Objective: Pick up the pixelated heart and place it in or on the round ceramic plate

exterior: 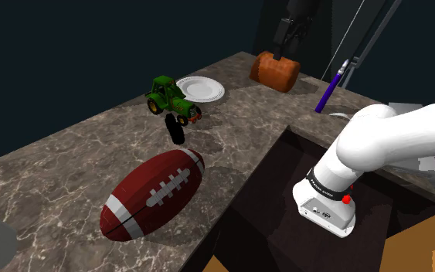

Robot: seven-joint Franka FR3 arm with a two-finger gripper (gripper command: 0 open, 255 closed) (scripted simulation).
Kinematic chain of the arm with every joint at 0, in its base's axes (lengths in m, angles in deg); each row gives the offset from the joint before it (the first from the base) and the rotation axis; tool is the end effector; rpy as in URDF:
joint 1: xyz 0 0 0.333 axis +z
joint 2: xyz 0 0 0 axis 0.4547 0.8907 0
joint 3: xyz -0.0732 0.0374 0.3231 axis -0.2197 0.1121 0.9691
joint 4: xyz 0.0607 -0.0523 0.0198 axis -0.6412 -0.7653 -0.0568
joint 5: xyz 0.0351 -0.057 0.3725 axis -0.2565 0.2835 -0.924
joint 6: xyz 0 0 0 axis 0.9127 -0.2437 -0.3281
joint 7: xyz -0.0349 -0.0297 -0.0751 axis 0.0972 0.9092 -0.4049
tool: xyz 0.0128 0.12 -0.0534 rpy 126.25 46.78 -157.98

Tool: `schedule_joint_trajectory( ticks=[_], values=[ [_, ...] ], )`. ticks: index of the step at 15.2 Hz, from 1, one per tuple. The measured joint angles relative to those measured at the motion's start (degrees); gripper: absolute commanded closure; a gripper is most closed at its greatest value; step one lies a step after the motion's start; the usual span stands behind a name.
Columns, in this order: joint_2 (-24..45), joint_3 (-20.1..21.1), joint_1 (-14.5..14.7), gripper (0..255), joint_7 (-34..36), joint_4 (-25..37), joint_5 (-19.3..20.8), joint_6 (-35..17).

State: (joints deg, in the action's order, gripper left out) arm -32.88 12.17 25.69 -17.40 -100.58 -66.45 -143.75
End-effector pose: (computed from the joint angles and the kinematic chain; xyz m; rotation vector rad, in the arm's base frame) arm 0.2715 -0.0163 0.5758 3.1338 -0.0236 0.0417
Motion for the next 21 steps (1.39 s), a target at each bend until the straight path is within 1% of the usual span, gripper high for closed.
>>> schedule_joint_trajectory(
  ticks=[2,3,8,11,16,21],
  values=[
    [0.31,0.46,0.11,0,0.63,-0.42,-0.36,-0.75],
    [0.46,1.52,0.43,0,1.94,-1.10,-1.14,-1.66],
    [4.74,6.40,1.63,0,8.39,-2.81,-4.58,-8.21],
    [7.23,9.43,2.37,0,12.31,-4.61,-6.49,-12.98],
    [14.54,14.85,3.18,0,19.19,-4.07,-8.79,-20.70],
    [23.23,20.15,3.32,0,26.43,-1.32,-9.19,-27.61]
  ],
)
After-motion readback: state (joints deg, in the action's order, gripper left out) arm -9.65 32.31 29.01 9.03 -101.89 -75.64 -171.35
